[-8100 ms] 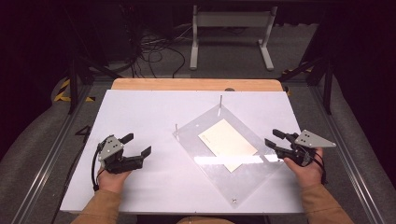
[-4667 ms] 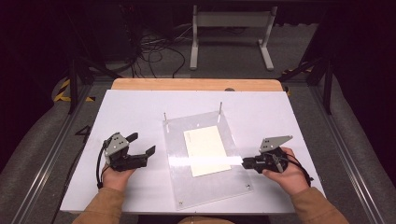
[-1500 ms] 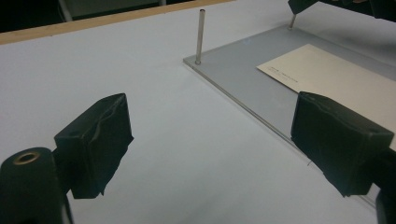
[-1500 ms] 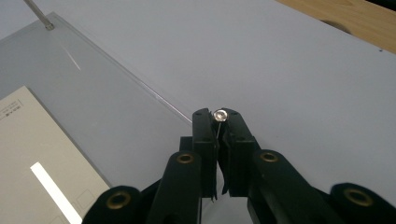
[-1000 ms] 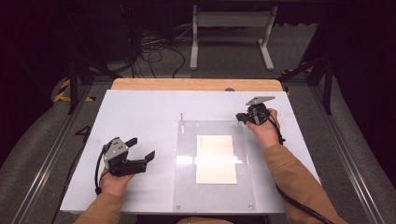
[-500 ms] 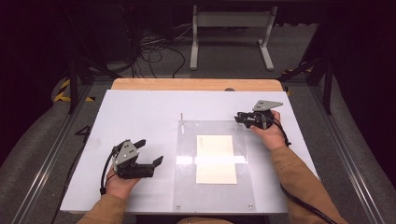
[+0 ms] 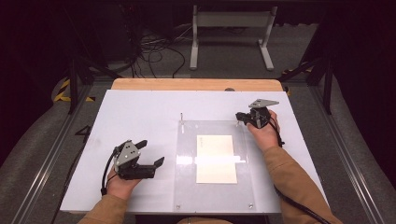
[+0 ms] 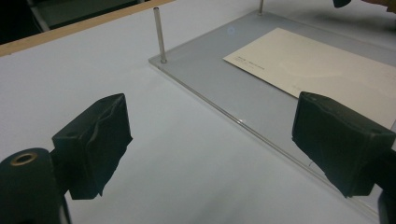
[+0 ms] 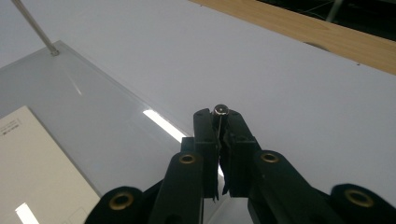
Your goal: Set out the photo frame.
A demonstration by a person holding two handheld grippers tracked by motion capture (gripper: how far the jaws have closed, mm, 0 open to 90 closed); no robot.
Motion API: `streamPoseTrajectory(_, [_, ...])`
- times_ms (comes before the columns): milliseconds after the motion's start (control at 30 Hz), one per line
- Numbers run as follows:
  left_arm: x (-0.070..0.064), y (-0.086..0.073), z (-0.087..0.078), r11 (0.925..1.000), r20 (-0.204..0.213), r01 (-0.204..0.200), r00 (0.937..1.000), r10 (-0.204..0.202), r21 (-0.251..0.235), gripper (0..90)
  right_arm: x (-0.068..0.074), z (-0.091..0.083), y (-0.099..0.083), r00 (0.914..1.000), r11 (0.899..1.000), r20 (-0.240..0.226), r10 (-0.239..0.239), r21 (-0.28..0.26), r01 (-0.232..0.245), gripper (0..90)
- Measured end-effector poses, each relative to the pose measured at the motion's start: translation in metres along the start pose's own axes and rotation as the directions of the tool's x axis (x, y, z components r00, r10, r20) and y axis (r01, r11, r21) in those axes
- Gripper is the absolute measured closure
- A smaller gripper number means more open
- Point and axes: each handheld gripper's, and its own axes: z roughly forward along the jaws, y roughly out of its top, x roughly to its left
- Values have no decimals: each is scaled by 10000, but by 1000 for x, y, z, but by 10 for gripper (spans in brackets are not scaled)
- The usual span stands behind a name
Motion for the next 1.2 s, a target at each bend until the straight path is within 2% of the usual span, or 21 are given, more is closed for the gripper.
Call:
streamPoseTrajectory(33, [-1,0,1,10000,14,10,10000,-10,-8,119,0,1,-1,9997,9996,103,241,-134,-239,854])
streamPoseTrajectory(100, [-2,0,1,10000,32,-35,10000,35,14,119,1,2,-2,9988,9988,225,432,-219,-427,855])
streamPoseTrajectory(233, [-2,0,1,10000,31,-85,10000,85,31,119,3,4,1,9950,9967,587,806,-64,-803,855])
streamPoseTrajectory(500, [-5,0,4,9997,142,-207,9997,205,150,118,5,7,2,9885,9921,838,1257,-59,-1256,855])
streamPoseTrajectory(1033, [-14,1,9,9975,465,-540,9976,518,465,118,0,11,1,9832,9853,639,1710,-149,-1704,854])
streamPoseTrajectory(1200, [-17,-2,8,9963,708,-601,9959,558,610,116,-3,12,1,9814,9826,495,1855,-168,-1848,854])
